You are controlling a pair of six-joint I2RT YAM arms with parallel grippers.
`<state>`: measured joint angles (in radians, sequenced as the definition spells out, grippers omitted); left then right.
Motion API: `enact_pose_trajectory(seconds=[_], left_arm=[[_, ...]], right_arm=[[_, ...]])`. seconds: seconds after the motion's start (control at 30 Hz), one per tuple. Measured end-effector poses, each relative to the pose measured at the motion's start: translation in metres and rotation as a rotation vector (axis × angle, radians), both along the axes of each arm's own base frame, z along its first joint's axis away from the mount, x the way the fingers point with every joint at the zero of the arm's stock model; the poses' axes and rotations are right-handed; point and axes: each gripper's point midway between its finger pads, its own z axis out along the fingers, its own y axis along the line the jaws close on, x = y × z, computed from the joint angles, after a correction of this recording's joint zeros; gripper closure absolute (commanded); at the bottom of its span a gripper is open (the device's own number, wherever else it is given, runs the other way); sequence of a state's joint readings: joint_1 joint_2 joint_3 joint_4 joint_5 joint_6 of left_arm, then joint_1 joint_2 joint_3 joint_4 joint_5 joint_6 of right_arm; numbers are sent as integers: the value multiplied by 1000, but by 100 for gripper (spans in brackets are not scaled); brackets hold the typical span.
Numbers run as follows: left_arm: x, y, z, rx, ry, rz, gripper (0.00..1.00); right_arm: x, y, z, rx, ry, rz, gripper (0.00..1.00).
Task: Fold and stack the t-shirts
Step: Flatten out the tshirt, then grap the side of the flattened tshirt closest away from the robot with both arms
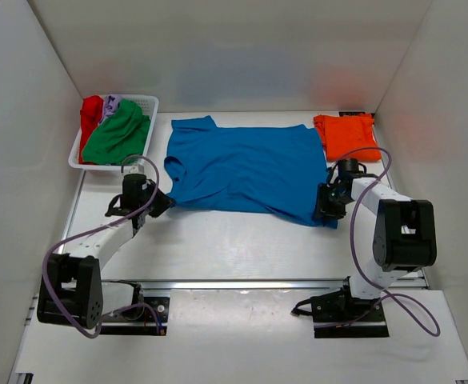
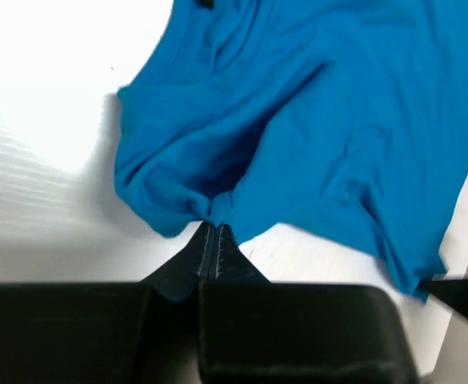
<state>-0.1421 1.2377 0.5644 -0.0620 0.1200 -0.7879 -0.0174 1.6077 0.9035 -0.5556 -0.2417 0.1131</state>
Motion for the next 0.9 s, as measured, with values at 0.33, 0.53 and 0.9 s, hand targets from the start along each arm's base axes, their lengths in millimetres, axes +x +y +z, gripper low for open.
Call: enact_pose_trajectory(seconds=[0.33,0.53,0.9], left_arm=[[-42,23,-2,60,27,-36,69],[-54,33,21,38,-70,61,63],[-58,-27,-7,-73,29,-43,57]], right_arm=[[4,-13,0,-5,4,-37,63],[4,-14,-1,-11,3,-37,64],[4,-11,-1,-31,2,-20,63]])
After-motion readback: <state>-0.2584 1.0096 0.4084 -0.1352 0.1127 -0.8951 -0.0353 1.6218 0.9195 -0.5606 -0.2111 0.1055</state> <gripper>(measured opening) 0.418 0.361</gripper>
